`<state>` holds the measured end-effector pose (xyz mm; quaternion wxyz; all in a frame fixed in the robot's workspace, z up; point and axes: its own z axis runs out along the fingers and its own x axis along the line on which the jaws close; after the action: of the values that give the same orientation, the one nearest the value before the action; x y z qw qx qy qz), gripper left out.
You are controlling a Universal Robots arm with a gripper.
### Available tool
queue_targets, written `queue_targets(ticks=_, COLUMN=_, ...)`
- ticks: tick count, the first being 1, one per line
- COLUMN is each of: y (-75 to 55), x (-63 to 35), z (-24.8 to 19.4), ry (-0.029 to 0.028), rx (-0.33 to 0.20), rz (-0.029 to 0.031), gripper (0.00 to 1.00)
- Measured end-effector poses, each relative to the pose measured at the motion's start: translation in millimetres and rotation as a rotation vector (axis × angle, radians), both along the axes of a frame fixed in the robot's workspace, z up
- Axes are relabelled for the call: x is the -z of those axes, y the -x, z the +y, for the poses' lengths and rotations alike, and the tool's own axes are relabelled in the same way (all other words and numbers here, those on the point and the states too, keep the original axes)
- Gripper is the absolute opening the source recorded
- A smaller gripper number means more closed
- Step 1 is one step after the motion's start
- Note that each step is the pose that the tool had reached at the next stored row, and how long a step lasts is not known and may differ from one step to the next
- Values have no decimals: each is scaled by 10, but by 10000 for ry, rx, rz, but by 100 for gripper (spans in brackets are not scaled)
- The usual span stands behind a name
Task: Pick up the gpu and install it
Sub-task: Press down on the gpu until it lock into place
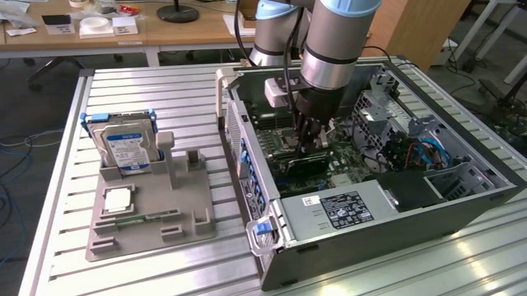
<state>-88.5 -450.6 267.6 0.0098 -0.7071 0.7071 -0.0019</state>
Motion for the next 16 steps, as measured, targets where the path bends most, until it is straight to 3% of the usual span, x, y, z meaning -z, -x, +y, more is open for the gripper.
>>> queue_targets(ticks=16, y=0, x=30, z=-9, ry=1, rx=0, rz=2, gripper=10)
